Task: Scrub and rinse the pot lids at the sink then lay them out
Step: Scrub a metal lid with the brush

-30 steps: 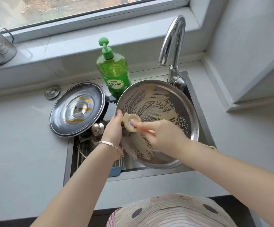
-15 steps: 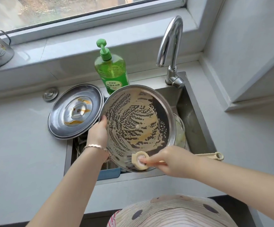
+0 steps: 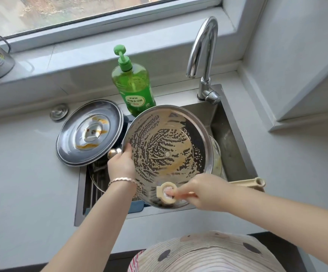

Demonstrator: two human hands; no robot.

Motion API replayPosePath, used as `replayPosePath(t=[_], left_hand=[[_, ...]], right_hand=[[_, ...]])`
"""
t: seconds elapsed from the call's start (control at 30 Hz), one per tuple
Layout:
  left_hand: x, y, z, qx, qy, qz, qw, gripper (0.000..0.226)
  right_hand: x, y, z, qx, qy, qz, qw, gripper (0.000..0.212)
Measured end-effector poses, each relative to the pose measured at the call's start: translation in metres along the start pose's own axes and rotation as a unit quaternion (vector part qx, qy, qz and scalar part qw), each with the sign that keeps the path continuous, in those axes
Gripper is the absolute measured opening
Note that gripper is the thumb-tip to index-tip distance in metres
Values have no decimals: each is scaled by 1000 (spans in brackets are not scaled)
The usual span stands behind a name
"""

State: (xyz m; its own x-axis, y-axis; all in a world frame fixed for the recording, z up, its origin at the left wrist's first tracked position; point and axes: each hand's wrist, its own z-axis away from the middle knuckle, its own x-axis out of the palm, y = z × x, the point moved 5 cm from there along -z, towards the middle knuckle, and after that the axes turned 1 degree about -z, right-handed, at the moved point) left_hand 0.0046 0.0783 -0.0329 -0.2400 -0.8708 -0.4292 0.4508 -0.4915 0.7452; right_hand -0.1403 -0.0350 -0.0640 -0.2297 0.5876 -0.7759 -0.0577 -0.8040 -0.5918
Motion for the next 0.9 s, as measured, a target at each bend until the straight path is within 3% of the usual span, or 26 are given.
replayPosePath(t=[0.1, 0.23, 0.4, 0.57, 0.7, 0.77, 0.83, 0.9], left_hand=[[-8, 2, -5, -14, 14, 5, 1000, 38], [-14, 0, -3, -9, 24, 8, 1000, 40], [-10, 3, 0, -4, 17, 12, 1000, 35], [-18, 5, -1, -8, 38, 16, 999, 40], [-16, 6, 1, -11, 45, 41, 998, 40], [-17, 8, 1, 8, 47, 20, 999, 38], [-19, 9, 0, 16, 56, 7, 998, 38], [-18, 7, 1, 1, 57, 19, 998, 40]], right_hand=[[5, -2, 7, -11, -16, -9, 1000, 37], [-5, 41, 17, 94, -32, 40, 994, 37], [14, 2, 16, 16, -35, -16, 999, 37], [-15, 62, 21, 164, 13, 25, 986, 36], [11, 23, 24, 71, -15, -43, 996, 36], [3, 44, 24, 119, -8, -28, 992, 35], [-12, 74, 24, 210, 59, -29, 976, 33], [-11, 71, 26, 221, 86, -39, 971, 34]])
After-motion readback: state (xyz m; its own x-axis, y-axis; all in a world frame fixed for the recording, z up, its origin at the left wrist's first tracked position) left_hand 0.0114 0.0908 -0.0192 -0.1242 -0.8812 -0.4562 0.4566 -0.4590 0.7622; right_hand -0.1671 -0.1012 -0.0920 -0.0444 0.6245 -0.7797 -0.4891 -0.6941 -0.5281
